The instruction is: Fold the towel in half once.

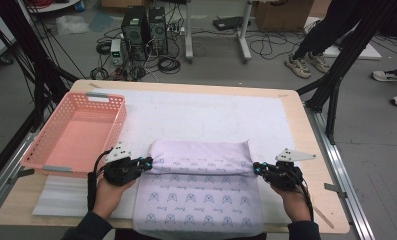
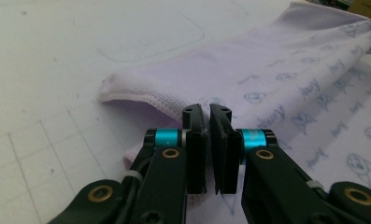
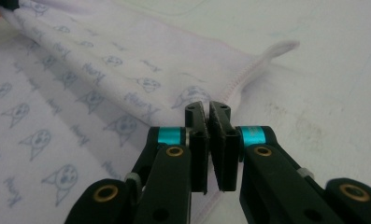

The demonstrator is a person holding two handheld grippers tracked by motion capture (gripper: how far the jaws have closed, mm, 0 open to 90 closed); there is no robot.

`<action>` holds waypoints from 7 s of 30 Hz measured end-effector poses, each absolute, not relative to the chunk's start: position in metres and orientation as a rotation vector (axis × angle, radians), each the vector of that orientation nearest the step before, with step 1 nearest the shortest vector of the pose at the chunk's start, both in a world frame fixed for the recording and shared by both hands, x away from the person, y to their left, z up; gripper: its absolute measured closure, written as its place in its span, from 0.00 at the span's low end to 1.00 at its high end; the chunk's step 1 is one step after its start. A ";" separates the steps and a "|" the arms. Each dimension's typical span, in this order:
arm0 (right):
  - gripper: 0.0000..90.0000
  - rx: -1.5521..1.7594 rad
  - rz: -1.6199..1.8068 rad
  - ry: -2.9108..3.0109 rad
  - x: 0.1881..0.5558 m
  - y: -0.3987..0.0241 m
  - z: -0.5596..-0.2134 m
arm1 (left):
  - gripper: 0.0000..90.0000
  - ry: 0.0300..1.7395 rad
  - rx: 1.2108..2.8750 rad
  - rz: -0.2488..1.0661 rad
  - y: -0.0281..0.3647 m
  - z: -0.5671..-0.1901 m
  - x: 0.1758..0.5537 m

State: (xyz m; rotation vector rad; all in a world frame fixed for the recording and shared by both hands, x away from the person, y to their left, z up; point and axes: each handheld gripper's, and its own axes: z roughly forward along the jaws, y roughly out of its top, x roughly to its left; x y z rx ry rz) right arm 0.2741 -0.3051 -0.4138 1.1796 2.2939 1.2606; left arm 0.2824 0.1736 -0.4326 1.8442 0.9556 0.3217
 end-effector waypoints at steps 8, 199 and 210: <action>0.62 1.316 1.277 2.261 0.273 -0.309 -0.425 | 0.51 1.015 1.816 0.286 0.173 -0.432 0.289; 0.87 1.357 1.067 2.306 0.366 -0.286 -0.435 | 0.79 0.983 2.008 0.377 0.153 -0.447 0.371; 0.92 1.314 1.169 2.290 0.346 -0.293 -0.432 | 0.94 0.912 1.909 0.401 0.160 -0.432 0.350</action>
